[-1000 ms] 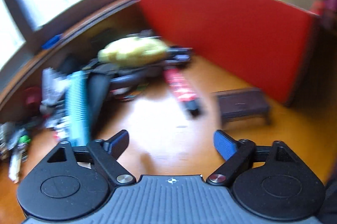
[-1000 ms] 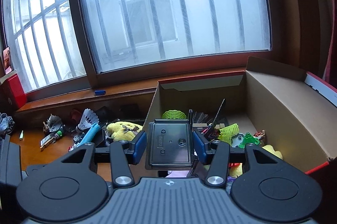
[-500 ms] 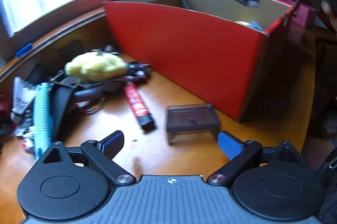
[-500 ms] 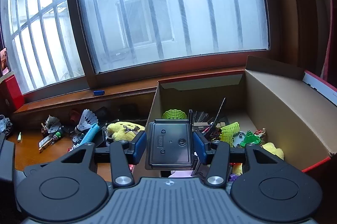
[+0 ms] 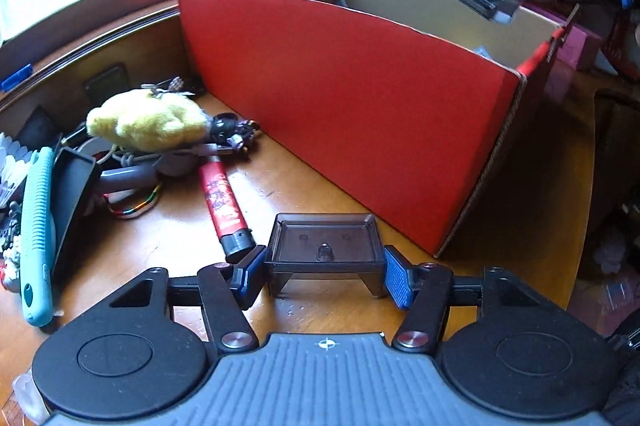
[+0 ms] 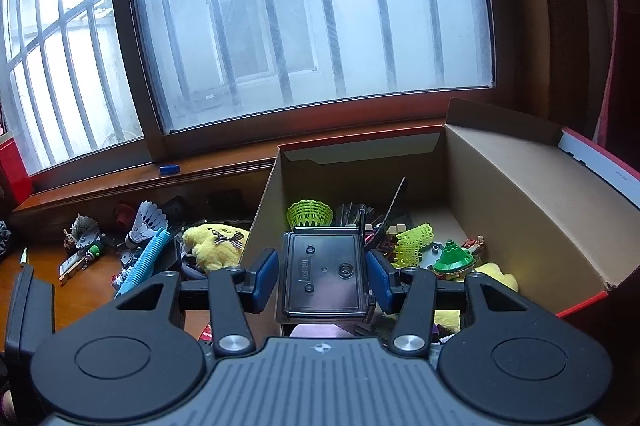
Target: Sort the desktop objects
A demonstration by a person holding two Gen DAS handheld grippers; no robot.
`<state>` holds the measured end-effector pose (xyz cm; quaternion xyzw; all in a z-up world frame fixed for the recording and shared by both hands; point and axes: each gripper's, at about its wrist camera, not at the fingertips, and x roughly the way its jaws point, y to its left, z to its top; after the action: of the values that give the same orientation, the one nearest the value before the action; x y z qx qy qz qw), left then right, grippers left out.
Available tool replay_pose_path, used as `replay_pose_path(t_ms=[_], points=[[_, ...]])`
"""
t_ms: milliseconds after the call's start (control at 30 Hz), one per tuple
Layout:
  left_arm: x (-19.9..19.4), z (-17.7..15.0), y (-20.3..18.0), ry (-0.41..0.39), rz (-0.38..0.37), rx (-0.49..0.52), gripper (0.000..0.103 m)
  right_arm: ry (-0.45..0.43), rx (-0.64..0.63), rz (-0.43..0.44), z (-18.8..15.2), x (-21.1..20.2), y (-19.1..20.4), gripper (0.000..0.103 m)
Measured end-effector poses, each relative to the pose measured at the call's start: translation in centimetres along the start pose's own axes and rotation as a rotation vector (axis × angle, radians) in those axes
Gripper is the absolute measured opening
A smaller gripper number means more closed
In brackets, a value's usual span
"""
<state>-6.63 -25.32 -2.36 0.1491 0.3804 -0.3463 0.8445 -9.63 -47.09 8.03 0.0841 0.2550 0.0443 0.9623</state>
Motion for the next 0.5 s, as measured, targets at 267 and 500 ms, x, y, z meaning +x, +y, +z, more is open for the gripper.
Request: replay_pose_path(t_ms=[267, 500], points=[[-3.4, 0.3, 2.1, -0.068, 0.072, -0.062, 0.06, -0.003, -0.009, 0.021, 0.3, 0.5, 0.0, 0.051], [-6.6, 2.1, 4.5, -0.152, 0.174, -0.144, 0.06, -0.005, -0.017, 0.068, 0.6, 1.3, 0.5, 0.051]])
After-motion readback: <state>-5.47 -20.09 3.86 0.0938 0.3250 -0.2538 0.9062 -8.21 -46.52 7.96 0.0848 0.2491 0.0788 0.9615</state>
